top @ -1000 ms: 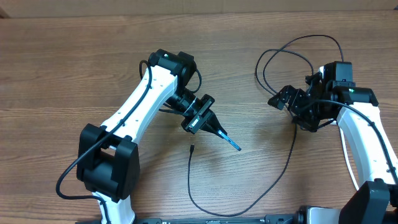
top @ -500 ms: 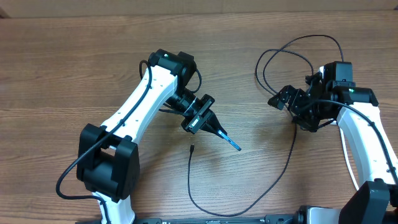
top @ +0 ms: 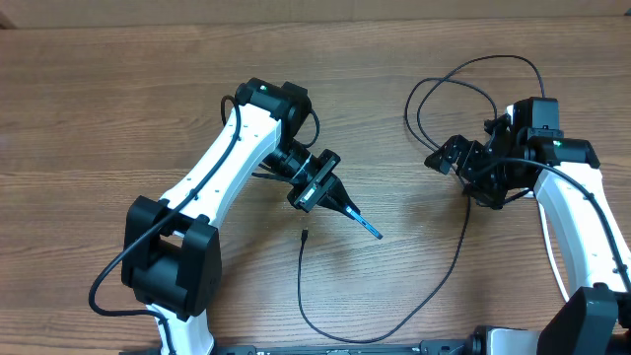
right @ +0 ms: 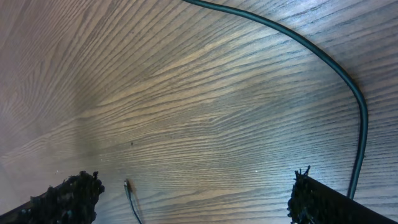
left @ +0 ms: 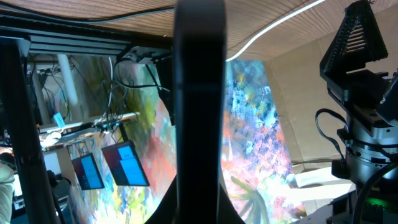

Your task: Plug charger to phone and switch on socket

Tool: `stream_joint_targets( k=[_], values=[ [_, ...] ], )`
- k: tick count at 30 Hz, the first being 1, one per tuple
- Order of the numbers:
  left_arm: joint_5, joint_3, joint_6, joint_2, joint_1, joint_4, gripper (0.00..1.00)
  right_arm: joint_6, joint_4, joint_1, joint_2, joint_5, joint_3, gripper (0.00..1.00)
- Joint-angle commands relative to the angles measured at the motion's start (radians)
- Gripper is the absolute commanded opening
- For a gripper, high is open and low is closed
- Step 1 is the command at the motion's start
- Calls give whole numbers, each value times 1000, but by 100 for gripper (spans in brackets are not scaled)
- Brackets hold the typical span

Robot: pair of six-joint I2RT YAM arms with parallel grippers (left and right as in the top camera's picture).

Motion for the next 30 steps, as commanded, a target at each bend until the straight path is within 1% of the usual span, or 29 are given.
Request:
stream_joint_targets(
  k=[1, 9, 14, 18, 22, 26, 30],
  values=[
    [50, 17, -20, -19, -5, -3, 4, -7, 5, 1, 3, 11, 6, 100],
    [50, 17, -18, -19, -5, -4, 4, -7, 5, 1, 3, 11, 6, 100],
    [56, 17, 34, -19, -5, -3, 4, -7, 5, 1, 3, 11, 6, 100],
    [33, 17, 103, -19, -2, 25, 4, -7, 5, 1, 3, 11, 6, 100],
    [-34, 17, 163, -19, -2, 43, 4, -7, 5, 1, 3, 11, 6, 100],
    [-139, 17, 169, -19, -2, 43, 4, -7, 5, 1, 3, 11, 6, 100],
    [-235, 17, 222, -19, -2, 50, 4, -6, 5, 1, 3, 11, 6, 100]
  ],
)
